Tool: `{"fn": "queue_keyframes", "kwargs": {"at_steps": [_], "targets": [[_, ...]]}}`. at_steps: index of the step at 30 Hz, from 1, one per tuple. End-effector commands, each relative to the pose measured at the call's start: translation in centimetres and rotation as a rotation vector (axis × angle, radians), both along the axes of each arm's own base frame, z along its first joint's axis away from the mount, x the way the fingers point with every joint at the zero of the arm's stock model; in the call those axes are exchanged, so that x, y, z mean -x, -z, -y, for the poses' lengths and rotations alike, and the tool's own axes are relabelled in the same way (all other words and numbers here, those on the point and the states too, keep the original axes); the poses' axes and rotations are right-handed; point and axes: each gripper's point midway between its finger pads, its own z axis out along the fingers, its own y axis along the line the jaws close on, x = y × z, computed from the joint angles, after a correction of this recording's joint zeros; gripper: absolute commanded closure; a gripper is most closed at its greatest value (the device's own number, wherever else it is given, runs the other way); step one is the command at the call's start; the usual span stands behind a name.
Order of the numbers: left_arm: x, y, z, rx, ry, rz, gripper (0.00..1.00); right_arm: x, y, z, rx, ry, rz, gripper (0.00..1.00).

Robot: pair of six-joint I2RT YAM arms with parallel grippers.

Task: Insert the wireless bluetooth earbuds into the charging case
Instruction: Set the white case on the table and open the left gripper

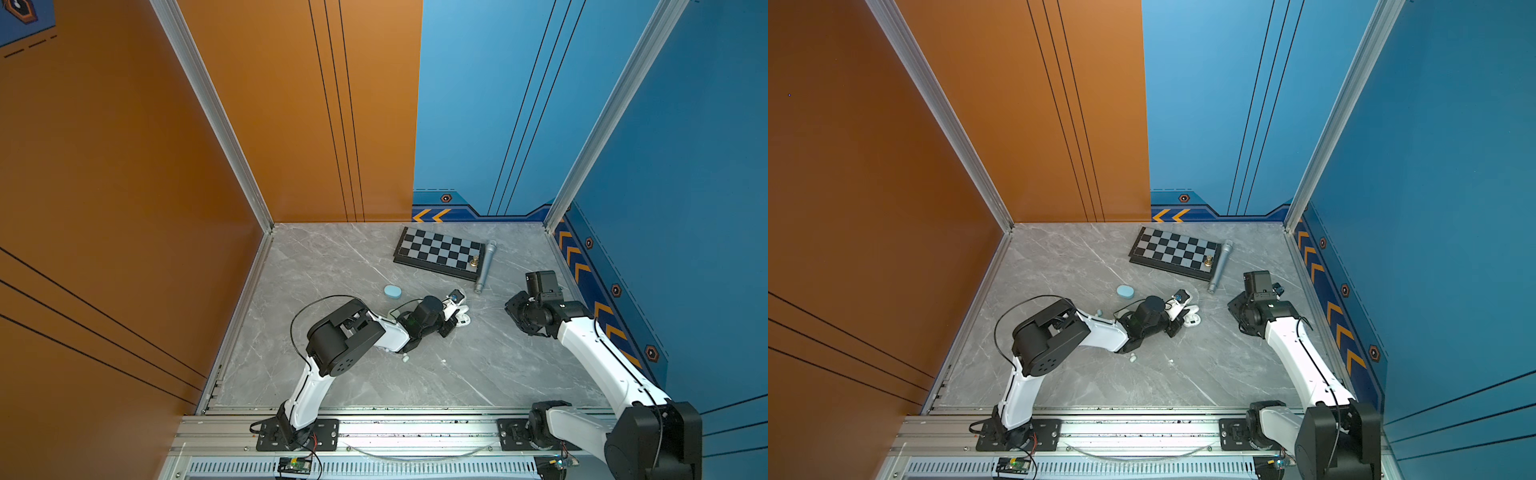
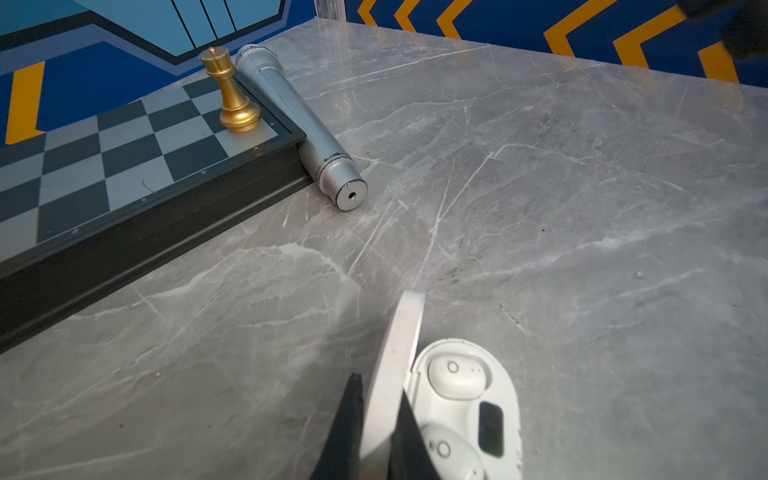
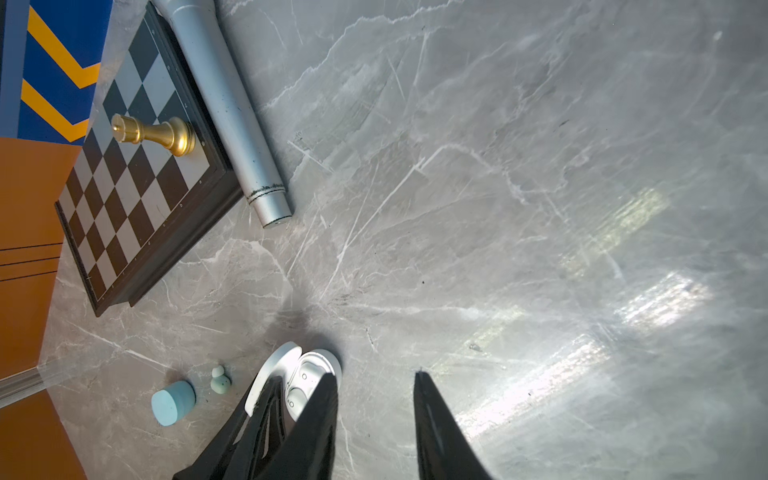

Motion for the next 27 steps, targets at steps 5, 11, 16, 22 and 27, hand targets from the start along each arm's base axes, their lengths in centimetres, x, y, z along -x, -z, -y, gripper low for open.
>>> {"fn": "queue_keyframes", "kwargs": {"at_steps": [5,11,16,22,27], "targets": [[0.6,0.6,0.1,0.011,0.033,-0.022,0.89,-0.6,-1.2,0.2,0.012,-0.006,-0.001,0.66],[0.7,0.3,0.1,0.015,0.044,-0.02,0.83,-0.9,-2.1,0.5,0.053,-0.03,0.009,0.63],[1.1,1.1,-0.8,-0.003,0.043,-0.035,0.73,-0.9,-2.6,0.5,0.074,-0.063,0.011,0.59],[0.7,-1.5,-1.8,0.016,0.015,0.006,0.54,-1.2,-3.3,0.4,0.118,-0.116,0.019,0.51],[0.7,-6.4,-3.9,0.054,0.01,0.087,0.44,-1.6,-3.6,-0.3,0.146,-0.195,0.024,0.46]]}}
